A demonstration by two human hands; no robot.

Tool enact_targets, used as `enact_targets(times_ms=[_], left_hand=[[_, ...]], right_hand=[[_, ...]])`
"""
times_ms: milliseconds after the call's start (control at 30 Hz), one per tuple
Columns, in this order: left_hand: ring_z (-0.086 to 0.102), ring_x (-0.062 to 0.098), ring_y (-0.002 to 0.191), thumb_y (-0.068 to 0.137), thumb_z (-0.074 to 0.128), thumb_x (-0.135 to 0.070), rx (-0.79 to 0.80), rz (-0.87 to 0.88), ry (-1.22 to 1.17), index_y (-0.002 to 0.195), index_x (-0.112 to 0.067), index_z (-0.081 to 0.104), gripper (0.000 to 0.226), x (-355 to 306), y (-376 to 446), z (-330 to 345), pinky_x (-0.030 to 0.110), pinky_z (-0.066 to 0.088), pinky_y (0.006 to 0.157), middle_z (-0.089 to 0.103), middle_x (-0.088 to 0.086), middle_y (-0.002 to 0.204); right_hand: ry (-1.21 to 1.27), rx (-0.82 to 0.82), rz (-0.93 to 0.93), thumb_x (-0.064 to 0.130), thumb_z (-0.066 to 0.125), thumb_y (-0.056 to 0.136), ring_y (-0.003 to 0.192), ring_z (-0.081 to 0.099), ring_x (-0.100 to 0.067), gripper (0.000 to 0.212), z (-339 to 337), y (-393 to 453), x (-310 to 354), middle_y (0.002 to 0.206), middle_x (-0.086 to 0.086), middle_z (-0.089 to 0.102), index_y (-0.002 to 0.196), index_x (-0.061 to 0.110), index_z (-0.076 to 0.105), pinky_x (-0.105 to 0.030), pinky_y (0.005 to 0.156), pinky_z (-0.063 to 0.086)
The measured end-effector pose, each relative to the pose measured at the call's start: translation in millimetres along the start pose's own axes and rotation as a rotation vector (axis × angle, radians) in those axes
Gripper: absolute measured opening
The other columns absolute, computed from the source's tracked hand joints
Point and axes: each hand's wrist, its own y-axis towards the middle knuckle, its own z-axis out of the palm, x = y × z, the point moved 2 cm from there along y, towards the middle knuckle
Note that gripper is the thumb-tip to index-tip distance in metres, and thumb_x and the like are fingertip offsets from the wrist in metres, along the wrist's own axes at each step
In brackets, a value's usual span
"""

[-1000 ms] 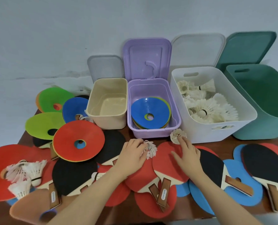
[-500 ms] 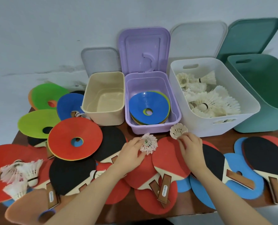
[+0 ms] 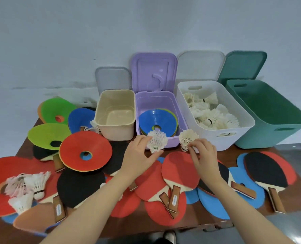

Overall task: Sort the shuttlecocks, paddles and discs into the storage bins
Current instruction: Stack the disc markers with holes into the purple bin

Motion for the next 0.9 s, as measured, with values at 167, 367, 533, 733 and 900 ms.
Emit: enact_targets(times_ms=[167, 367, 533, 733, 900], left_hand=[[0.06, 0.021, 0.092, 0.08, 0.058, -0.047, -0.067, 0.039, 0.013, 0.112, -0.001, 0.062, 0.056, -19, 35, -10, 0.038, 0.052, 0.074, 0.062, 0.009, 0.102], [0.051, 0.011, 0.09, 0.079, 0.053, -0.048, -0.075, 0.06, 0.052, 0.125, -0.005, 0.055, 0.062, -41, 94, 13, 0.023, 0.042, 0.078, 0.062, 0.008, 0.104], [0.058, 0.024, 0.099, 0.084, 0.052, -0.052, 0.015, 0.035, 0.091, 0.132, -0.01, 0.048, 0.065, -61, 149, 60, 0.029, 0.041, 0.08, 0.058, 0.007, 0.116], [0.045, 0.023, 0.12, 0.091, 0.054, -0.04, 0.14, -0.063, 0.143, 0.144, -0.015, 0.028, 0.064, -75, 219, 118, 0.033, 0.037, 0.096, 0.042, 0.004, 0.138], [0.036, 0.025, 0.128, 0.094, 0.049, -0.036, 0.236, -0.124, 0.281, 0.147, -0.014, 0.019, 0.065, -67, 261, 166, 0.036, 0.03, 0.103, 0.033, 0.005, 0.146]], right_hand=[[0.036, -0.06, -0.011, 0.018, 0.054, 0.086, 0.089, 0.054, -0.022, 0.01, -18, 28, -4, 0.094, -0.001, 0.059, 0.088, 0.014, 0.062, -0.028, 0.077, 0.029], [0.096, -0.123, -0.001, 0.015, 0.056, 0.083, 0.084, 0.054, -0.019, 0.006, -26, 74, -32, 0.087, 0.001, 0.059, 0.083, 0.015, 0.062, -0.033, 0.078, 0.035], [0.133, -0.151, 0.021, 0.006, 0.06, 0.086, 0.083, 0.05, -0.014, 0.007, -38, 124, -73, 0.085, 0.006, 0.057, 0.085, 0.013, 0.062, -0.034, 0.078, 0.039], [0.053, -0.17, 0.043, 0.004, 0.06, 0.087, 0.082, 0.05, -0.019, 0.008, -47, 192, -133, 0.089, 0.002, 0.06, 0.087, 0.012, 0.061, -0.022, 0.076, 0.023], [0.018, -0.15, 0.067, 0.003, 0.06, 0.086, 0.082, 0.05, -0.022, 0.006, -27, 243, -176, 0.091, -0.003, 0.06, 0.086, 0.009, 0.062, -0.027, 0.075, 0.024]])
